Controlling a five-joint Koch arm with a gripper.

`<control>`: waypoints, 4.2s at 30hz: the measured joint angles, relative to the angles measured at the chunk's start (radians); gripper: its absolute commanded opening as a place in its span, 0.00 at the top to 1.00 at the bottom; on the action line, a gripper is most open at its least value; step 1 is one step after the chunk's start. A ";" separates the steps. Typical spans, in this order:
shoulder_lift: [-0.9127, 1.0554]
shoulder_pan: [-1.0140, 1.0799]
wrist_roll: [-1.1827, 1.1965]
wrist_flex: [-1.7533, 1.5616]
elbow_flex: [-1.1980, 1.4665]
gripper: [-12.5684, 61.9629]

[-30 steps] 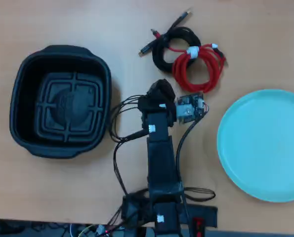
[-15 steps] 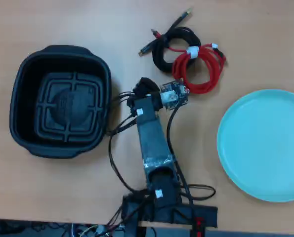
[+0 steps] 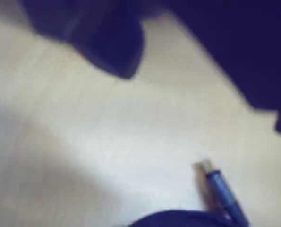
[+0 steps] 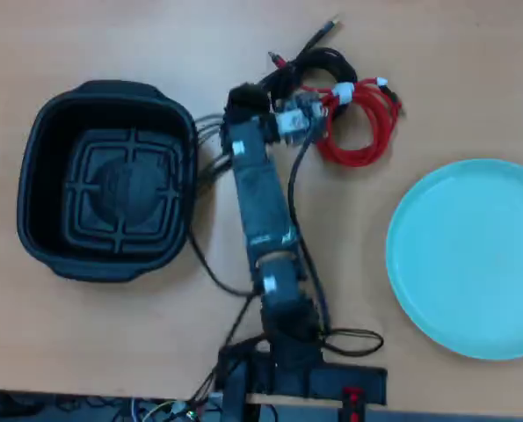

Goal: Put a black charging cable in a black bowl and put a red charging cable in a green bowl

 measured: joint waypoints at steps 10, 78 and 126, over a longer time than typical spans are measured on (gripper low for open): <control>-0.106 0.080 -0.132 0.066 -0.017 0.34; -0.446 0.256 -0.141 0.316 -0.344 0.95; -0.078 0.114 -0.417 0.396 -0.364 0.91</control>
